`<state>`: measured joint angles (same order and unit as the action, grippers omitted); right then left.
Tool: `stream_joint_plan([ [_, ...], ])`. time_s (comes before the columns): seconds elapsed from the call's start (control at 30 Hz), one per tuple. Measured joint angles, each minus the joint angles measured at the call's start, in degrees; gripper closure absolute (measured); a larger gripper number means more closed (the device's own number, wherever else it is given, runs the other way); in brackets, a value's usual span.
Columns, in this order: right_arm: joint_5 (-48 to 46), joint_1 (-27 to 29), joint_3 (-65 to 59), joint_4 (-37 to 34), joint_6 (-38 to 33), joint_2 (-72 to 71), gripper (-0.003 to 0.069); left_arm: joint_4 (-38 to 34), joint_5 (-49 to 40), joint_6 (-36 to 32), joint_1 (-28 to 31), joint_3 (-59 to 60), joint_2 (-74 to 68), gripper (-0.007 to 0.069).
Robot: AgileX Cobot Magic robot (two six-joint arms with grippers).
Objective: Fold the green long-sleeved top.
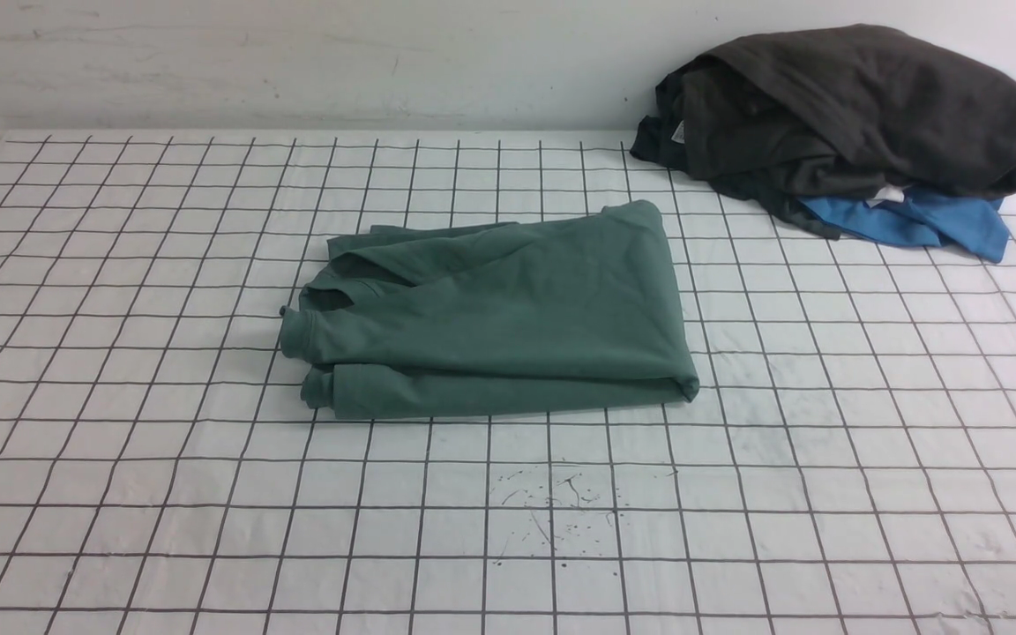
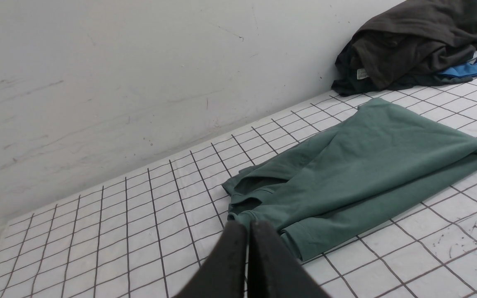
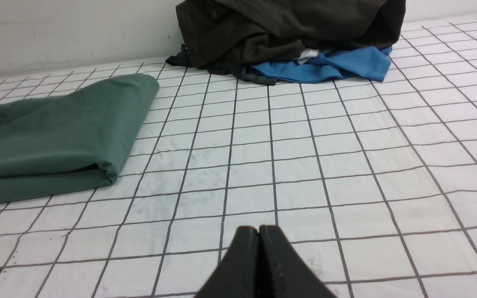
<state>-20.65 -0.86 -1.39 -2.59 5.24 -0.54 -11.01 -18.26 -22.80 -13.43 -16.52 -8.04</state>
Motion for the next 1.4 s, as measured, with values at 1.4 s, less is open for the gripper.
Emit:
stream_joint_plan([
  [1.4,-0.2,0.0,0.0,-0.2,0.0,0.0,0.0673,6.2,-2.8,15.2,11.8,18.0,8.7,0.0631],
])
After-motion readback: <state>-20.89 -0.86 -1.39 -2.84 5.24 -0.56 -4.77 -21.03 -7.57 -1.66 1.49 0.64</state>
